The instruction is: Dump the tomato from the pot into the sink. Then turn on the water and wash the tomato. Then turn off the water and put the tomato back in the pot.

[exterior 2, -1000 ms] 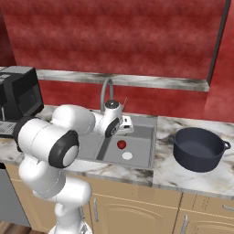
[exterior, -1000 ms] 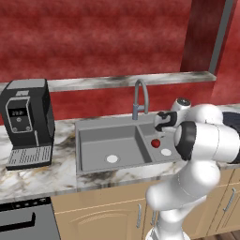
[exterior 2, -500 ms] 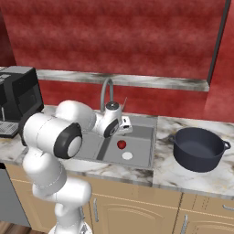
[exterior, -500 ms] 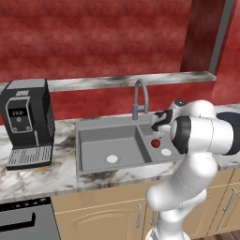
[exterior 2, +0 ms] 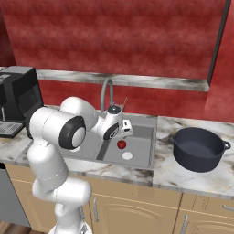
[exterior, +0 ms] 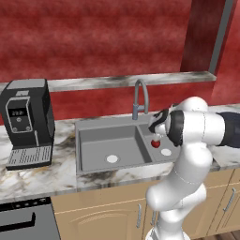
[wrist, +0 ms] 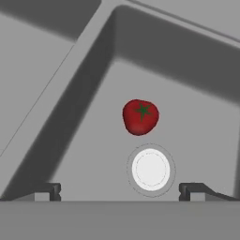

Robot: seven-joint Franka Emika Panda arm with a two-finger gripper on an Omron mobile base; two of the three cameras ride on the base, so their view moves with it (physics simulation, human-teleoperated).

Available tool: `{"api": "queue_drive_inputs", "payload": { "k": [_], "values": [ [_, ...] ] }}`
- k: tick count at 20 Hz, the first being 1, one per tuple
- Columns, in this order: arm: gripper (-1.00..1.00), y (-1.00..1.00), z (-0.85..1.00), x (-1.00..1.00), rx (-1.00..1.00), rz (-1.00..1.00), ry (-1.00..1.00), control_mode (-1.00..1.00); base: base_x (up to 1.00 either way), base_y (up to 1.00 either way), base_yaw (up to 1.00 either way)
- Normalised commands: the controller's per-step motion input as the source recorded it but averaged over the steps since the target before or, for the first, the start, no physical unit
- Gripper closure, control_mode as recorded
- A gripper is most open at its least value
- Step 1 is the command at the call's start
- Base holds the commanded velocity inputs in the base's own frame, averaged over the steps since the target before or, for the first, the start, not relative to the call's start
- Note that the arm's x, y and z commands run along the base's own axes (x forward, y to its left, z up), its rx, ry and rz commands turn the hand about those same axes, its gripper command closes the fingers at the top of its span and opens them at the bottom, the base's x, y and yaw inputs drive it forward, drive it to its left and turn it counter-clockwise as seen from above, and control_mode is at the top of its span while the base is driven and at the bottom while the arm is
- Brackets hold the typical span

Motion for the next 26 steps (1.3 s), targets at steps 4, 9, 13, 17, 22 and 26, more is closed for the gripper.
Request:
{"api": "queue_drive_inputs", "payload": {
  "k": [4,9,13,17,22,26],
  "values": [
    [-1.0,0.0,-0.14,0.0,0.0,-0.08,0.0,-1.0,0.0,0.0,0.0],
    [-1.0,0.0,-0.06,0.03,0.0,-0.06,0.0,-1.0,0.0,0.0,0.0],
    [-1.0,0.0,-0.02,0.16,0.0,-0.04,0.0,-1.0,0.0,0.0,0.0],
    [-1.0,0.0,-0.04,0.16,0.0,-0.04,0.0,-1.0,0.0,0.0,0.0],
    [-1.0,0.0,-0.05,0.08,0.0,-0.03,0.0,-1.0,0.0,0.0,0.0],
    [-1.0,0.0,-0.14,0.0,0.0,-0.03,0.0,-1.0,0.0,0.0,0.0]
  ]
}}
